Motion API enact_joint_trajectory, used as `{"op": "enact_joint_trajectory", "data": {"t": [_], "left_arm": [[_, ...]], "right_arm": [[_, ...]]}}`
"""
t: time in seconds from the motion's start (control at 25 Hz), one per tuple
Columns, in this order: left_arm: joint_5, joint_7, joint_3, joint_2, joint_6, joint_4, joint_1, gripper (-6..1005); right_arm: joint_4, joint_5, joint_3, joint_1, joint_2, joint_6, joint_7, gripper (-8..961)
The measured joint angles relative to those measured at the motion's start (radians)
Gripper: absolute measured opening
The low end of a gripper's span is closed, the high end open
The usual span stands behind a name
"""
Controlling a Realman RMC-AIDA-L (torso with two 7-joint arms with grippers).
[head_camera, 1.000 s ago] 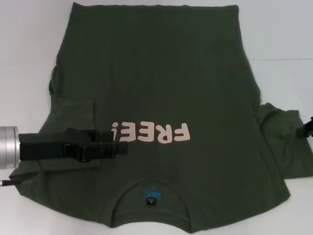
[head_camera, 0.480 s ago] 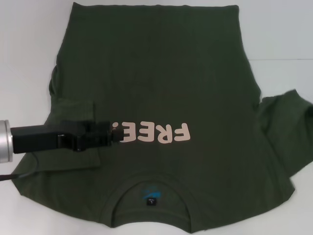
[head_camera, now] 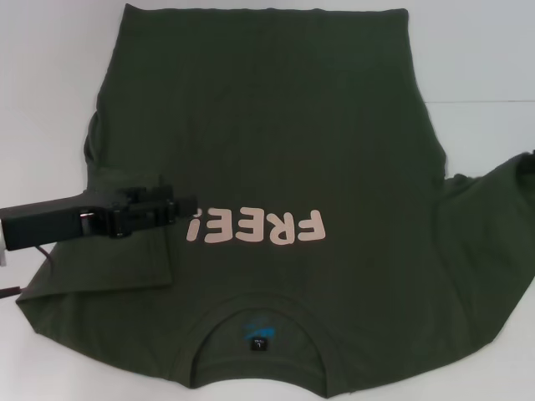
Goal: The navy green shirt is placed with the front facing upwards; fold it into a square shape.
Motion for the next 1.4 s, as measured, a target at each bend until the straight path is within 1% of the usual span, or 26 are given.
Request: {"op": "enact_joint_trajectory", "data": {"t": [0.2,0.32,0.48,0.64,0.92,1.08,1.24,1.4], "left_arm": [[-0.006,-0.001,-0.018,0.002,0.0,0.0,0.002,723],[-0.013,-0.002,-0.033,0.003,-0.001,-0.003,0.001,723],[-0.032,-0.004,-0.041,0.006,-0.008,-0.006,0.0,724],[-0.044,-0.007,-0.049,0.006,-0.013,-0.007,0.002,725],[-0.055,-0.01,-0.078,0.003,-0.016,-0.009,0.003,723],[-0.055,-0.011,-0.099,0.002,-0.016,-0.011,0.006,723],[-0.056,-0.011,-0.102,0.003,-0.016,-0.011,0.008,723],[-0.056,-0.013,-0.103,0.004,-0.022,-0.011,0.011,723]], "right_arm": [[0.005,-0.005,-0.021,0.028,0.0,-0.118,0.024,82],[0.006,-0.001,-0.033,0.045,0.012,-0.181,0.03,88],[0.008,0.008,-0.034,0.079,0.035,-0.209,0.031,96],[0.031,0.011,-0.035,0.117,0.064,-0.159,0.041,104],[0.109,0.016,-0.035,0.171,0.095,-0.042,0.046,118],[0.127,0.017,-0.036,0.176,0.115,-0.001,0.042,126],[0.128,0.021,-0.036,0.174,0.12,-0.002,0.026,134],[0.128,0.086,-0.036,0.158,0.114,-0.017,-0.011,142]]}}
